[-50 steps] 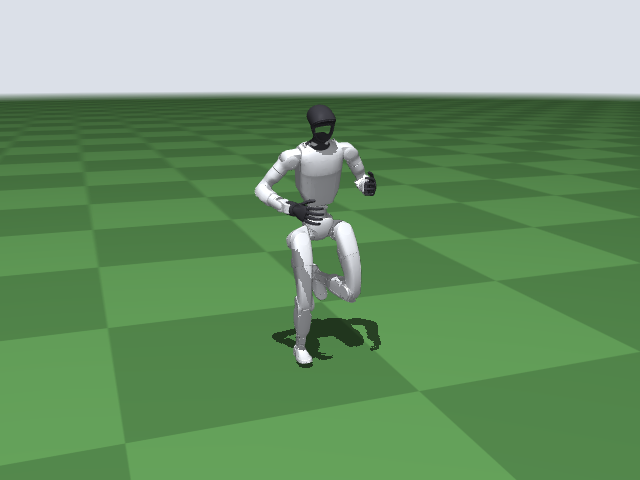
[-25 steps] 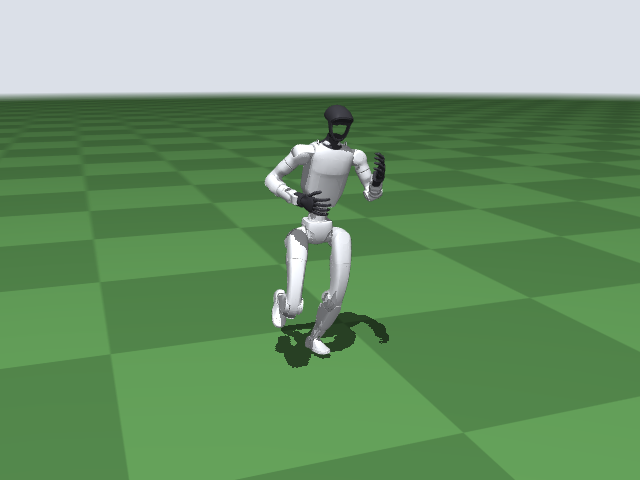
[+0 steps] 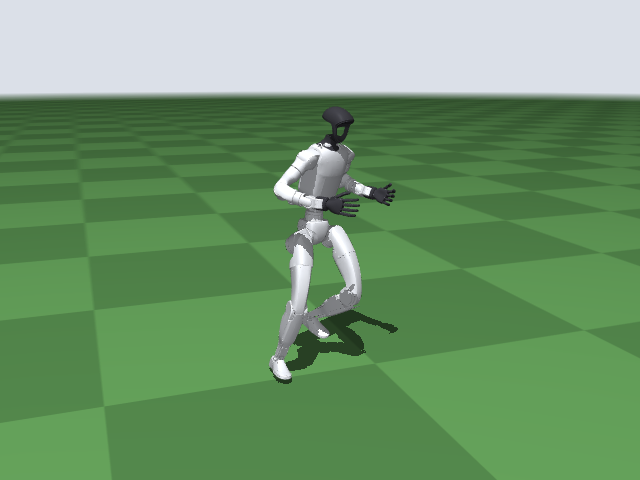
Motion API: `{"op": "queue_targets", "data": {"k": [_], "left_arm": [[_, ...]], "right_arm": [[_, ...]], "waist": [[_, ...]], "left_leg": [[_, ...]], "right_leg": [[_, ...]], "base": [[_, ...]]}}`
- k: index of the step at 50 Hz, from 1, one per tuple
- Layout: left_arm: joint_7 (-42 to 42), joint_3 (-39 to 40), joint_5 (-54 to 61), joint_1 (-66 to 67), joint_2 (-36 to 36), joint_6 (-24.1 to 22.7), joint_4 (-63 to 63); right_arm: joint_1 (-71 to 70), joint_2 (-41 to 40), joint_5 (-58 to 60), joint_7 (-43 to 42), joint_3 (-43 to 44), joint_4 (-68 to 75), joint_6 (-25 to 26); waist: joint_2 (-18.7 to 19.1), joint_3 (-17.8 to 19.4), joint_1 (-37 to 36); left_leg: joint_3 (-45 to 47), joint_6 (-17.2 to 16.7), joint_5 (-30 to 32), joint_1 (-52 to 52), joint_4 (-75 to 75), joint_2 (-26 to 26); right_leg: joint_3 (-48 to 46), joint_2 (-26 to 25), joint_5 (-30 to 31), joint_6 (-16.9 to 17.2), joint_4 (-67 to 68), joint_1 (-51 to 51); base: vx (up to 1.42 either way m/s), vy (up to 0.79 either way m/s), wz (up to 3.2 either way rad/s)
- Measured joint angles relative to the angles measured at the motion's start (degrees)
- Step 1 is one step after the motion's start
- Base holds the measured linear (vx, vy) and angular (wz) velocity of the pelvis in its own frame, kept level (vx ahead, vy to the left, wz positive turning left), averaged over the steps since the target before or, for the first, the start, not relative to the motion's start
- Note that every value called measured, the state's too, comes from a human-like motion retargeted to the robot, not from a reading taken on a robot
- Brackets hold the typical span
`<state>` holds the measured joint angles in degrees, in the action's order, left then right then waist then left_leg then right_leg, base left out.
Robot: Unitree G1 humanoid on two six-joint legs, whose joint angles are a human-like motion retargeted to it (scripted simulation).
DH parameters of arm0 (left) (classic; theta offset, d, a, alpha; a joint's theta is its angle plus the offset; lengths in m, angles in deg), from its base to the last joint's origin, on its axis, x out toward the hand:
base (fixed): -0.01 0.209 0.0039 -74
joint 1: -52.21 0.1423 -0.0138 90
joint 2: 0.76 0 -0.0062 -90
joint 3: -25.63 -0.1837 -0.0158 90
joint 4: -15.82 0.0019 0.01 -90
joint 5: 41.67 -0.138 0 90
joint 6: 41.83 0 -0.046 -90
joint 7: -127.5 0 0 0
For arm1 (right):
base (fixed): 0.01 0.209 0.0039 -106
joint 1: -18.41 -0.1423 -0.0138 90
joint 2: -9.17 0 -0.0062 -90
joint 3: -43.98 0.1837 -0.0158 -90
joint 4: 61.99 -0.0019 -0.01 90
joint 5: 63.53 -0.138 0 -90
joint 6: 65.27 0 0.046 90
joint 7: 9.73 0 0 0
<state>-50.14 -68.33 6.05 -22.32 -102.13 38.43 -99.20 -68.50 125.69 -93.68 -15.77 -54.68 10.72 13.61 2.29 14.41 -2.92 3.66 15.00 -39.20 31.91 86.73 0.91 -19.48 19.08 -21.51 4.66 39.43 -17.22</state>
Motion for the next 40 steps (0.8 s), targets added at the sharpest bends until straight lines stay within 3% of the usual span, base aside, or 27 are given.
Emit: {"op": "queue_targets", "data": {"k": [3,6,8,10,13,15,17,20,23,26,28,30,33,34,37,40], "left_arm": [[-2.7,2.2,2.72,7.0,-3.83,1.49,-1.37],[-5.64,6.85,1.9,14.75,-3.93,3.28,-2.61],[-7.55,8.97,-0.6,17.93,-3.56,4.41,-3.71],[-8.11,9.52,-3.78,17.3,-3.63,5.49,-4.66],[-5.07,5.03,-8.28,5.08,-4.94,5.27,-1.24],[0.04,-0.56,-11.18,-8.34,-6.06,3.73,5.17],[3.65,-6.01,-14.58,-23.3,-6.96,2.91,10.06],[4.53,-11.76,-17.24,-43.82,-5.22,1.94,11.25],[5.64,-16.03,-14.84,-53.25,-0.42,-0.29,8.16],[4.16,-18.43,-12.58,-53.2,2.16,-1.42,5.49],[1.92,-18.97,-10.4,-50.74,2.51,-1.15,4.34],[0.13,-19.25,-9.09,-48.4,2.15,-0.71,3.19],[-2.4,-19.11,-11.12,-45.05,0.11,-1.24,0.74],[-2.66,-18.44,-10.78,-44.11,-0.26,-1.59,0.11],[-2.17,-15.3,-7.74,-40.38,1.9,-1.4,0.61],[2.8,-9.36,-7.6,-30.85,7.58,-1.3,4.72]], "right_arm": [[-1.66,-0.26,0.77,1.11,1.59,-4.04,-0.17],[2.16,-2.16,0.8,3.7,2.53,-7.16,-0.33],[6.38,-2.93,0.44,6.47,3.04,-9.27,-0.42],[10.09,-2.76,-0.05,8.95,3.47,-10.53,0.07],[11.75,-2.76,-0.44,9.38,2.5,-8.06,1.24],[12.14,-4.68,-0.38,7.11,0.92,-2.76,1.58],[12.72,-7.32,-0.74,2.62,-1.18,3.44,1.37],[15.85,-8.12,-0.76,2.06,-0.03,5.58,-0.47],[22.19,-5.78,-4.45,5.35,4.3,2.13,-0.88],[29.19,-4.12,-6.29,7.56,8.54,-0.24,-0.23],[32.91,-3.04,-5.75,9.17,10.73,-1.24,0.75],[35.32,-1.89,-4.09,10.29,12.46,-1.85,1.96],[38.32,0.43,-1.9,12.12,14.98,-4.75,3.59],[38.8,2.14,-1.94,12.18,15.9,-5.97,3.16],[36.52,7.81,-2.83,10.41,15.73,-6.98,0.54],[23.4,13.11,-0.52,8.34,8.25,-1.47,-0.66]], "waist": [[-2.15,-3.7,-5.32],[0.43,-5.61,-7.63],[3.33,-6.83,-7.19],[4.77,-8.29,-5.19],[2.49,-8.02,-0.06],[-0.05,-5.59,4.99],[-1.19,-3.13,8.42],[0.34,-0.49,13.92],[4.73,0.48,20.9],[8.22,-1.2,26.51],[8.44,-4.34,28.53],[5.66,-7.86,29.38],[-2.15,-10.04,30.24],[-3.11,-10.09,29.9],[-2.03,-7.91,25.77],[2.05,-3.94,19.24]], "left_leg": [[11.9,-0.73,5.46,-0.72,-34.48,-0.73],[30.36,-10.18,16.94,-13.78,-72.11,1.31],[39.45,-14.85,24.74,-19.39,-82.52,3.21],[41.29,-14.54,25.98,-21.89,-83.88,4.64],[32.68,-8.13,11.96,-22.03,-76.45,3.61],[27.08,-4.14,2.71,-18.47,-61.33,4.35],[21.23,-4.7,-0.58,-18.51,-56.25,3.41],[12.62,-7.52,-0.87,-20.24,-55.38,2.51],[3.52,-11.55,7.2,-26.17,-64.1,2.71],[-3.85,-16.19,19.94,-32.26,-73.05,3.74],[-5.24,-18.2,26.77,-35.29,-76.63,3.32],[-1.66,-17.57,28.55,-37.52,-75.34,1.04],[4.12,-11.51,18.59,-35.21,-52.32,-1.68],[4.01,-10.48,15.04,-31.32,-40.32,-1.39],[-0.31,-7.01,6.61,-18.71,-7.66,-1.01],[-2.15,-3.81,-0.3,-8.46,12.49,-0.3]], "right_leg": [[-1.01,-0.49,8.24,0.53,-6.62,6.07],[1.79,-7.42,17.31,0.95,-8.62,13.66],[4.95,-12.96,19.96,0.63,-5.16,16.81],[5.87,-14.78,17.44,-0.38,4.35,15.84],[6.96,-10.66,5.72,-1.79,27.46,8.36],[9.69,-8.94,-3.79,-3.64,42.48,3.62],[12.2,-9.67,-11.16,-4.68,53.73,-2.33],[12.83,-12.3,-18.8,-6.89,60.95,-10.39],[11.07,-16.17,-17.34,-6.99,51.58,-14.38],[8.81,-18.26,-14.54,-6.32,29.71,-12.5],[7.74,-17.58,-12.19,-5.03,10.33,-8.54],[8.46,-14.78,-8.44,-1.56,-9.67,-3.2],[14.82,-9.02,-4.19,5.28,-28.8,4.99],[16.22,-7.87,-2.42,5.51,-30.31,5.99],[15.24,-6.87,-0.72,3.36,-23.5,5.93],[11.84,-7.57,-10.09,2.22,-6.91,2.35]], "base": [[0.97,0.13,0.7],[1.08,0.14,0.69],[1.1,0.07,0.97],[1.0,0.05,1.26],[0.84,0.02,1.72],[0.72,-0.05,2.56],[0.58,0.0,2.71],[0.58,0.07,2.83],[0.65,0.13,2.96],[0.75,0.1,2.92],[0.82,-0.01,2.75],[0.85,-0.11,2.89],[0.79,-0.18,3.13],[0.66,-0.19,2.7],[0.54,-0.16,1.74],[0.51,-0.08,0.73]]}}
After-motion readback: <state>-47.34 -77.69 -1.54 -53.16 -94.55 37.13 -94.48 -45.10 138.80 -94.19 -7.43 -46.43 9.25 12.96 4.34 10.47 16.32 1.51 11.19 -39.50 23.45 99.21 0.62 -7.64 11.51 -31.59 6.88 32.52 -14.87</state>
